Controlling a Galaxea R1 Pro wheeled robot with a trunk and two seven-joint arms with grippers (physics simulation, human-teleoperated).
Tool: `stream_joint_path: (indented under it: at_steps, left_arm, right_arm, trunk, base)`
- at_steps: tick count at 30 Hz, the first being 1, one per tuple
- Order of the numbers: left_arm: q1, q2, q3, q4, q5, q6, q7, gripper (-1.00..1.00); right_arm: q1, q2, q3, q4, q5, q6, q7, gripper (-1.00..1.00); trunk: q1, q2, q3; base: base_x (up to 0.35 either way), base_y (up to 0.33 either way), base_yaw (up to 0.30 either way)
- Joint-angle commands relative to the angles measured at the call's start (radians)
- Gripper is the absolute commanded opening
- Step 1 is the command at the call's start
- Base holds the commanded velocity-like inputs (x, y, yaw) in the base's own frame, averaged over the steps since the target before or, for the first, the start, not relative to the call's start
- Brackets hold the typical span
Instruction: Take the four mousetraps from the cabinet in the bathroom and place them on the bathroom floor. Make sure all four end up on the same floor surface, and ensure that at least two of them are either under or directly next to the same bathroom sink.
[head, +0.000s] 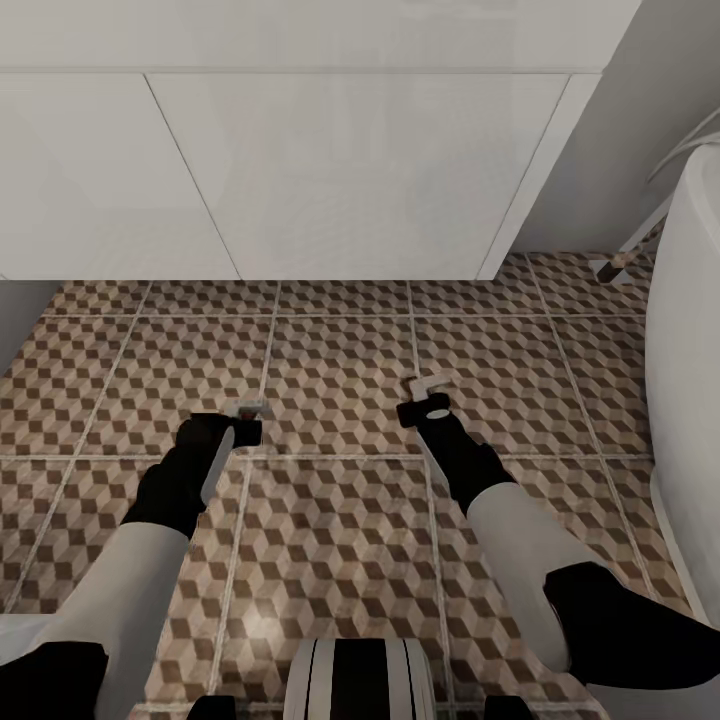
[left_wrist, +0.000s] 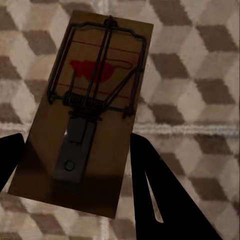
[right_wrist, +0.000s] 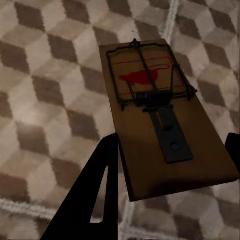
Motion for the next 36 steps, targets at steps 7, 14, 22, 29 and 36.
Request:
stream_joint_path:
  at_steps: [7,14,22,29,36]
  left_arm:
    - [-0.003,0.053,0.003,-0.106,0.003,-0.061,-0.042,-1.0]
    - [-0.004,0.077,0.019,-0.036,0.001,-0.4,-0.046,-1.0]
    - [-0.003,0.078,0.02,-0.033,-0.001,-0.413,-0.043,-1.0]
    - [-0.001,0.078,0.02,-0.045,-0.001,-0.41,-0.043,-1.0]
    - [0.003,0.079,0.02,-0.073,-0.003,-0.409,-0.042,-1.0]
  right_arm:
    - [-0.009,0.0,0.001,0.017,-0.002,-0.034,0.047,-1.0]
    - [-0.009,0.0,0.003,0.055,0.0,-0.065,0.06,-1.0]
    - [-0.009,0.0,0.004,0.054,0.003,-0.132,0.06,-1.0]
    - [-0.007,0.0,0.005,0.053,0.003,-0.203,0.058,-1.0]
    - [-0.007,0.0,0.005,0.056,0.002,-0.208,0.115,-1.0]
  trunk:
    - [0.0,0.0,0.0]
    - [0.0,0.0,0.0]
    - [0.0,0.0,0.0]
    - [0.001,0.0,-0.008]
    - [0.004,-0.002,-0.036]
  base:
    - [0.0,0.0,0.0]
    - [0.0,0.0,0.0]
    - [0.0,0.0,0.0]
    - [0.0,0.0,0.0]
    - [0.0,0.0,0.0]
